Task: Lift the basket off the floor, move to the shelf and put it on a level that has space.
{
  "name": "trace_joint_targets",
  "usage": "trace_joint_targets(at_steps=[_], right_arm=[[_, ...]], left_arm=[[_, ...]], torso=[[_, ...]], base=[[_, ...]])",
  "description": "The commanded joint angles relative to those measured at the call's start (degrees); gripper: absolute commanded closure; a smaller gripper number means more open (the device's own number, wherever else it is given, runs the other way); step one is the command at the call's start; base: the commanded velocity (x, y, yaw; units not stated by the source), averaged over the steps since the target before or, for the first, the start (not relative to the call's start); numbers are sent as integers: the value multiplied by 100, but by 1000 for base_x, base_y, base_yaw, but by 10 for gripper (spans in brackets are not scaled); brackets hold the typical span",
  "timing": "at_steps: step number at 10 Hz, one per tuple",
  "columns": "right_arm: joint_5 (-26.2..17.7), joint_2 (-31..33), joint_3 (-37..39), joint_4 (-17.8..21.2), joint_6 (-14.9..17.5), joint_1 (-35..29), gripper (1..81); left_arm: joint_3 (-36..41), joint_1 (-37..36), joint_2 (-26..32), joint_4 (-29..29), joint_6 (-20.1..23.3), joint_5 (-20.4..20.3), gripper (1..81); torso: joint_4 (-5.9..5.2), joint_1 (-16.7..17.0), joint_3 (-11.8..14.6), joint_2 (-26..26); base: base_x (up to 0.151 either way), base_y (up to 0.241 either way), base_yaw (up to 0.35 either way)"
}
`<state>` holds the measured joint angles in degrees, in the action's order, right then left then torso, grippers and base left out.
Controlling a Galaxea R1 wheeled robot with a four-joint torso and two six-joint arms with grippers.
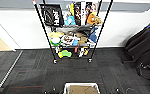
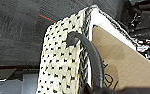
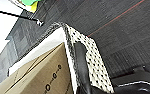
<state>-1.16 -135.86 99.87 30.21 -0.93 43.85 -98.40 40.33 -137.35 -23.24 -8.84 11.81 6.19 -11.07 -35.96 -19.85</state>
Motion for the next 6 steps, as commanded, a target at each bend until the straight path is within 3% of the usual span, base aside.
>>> trace_joint_targets(at_steps=[1,2,5,6], right_arm=[[-192,373,-74,73,-4,-416,811],[-192,365,-74,64,22,-398,811],[-218,260,-118,47,40,-433,811],[-262,145,-82,-15,40,-451,811]], left_arm=[[137,-372,357,-111,102,357,811],[128,-285,392,-102,102,270,811],[154,-56,489,-14,102,93,811],[137,23,489,81,102,84,811]], torso=[[116,352,543,547],[26,465,717,717],[44,851,1303,1296],[44,977,931,1486]], base=[[0,0,0],[0,0,0],[0,0,0],[0,0,0]])
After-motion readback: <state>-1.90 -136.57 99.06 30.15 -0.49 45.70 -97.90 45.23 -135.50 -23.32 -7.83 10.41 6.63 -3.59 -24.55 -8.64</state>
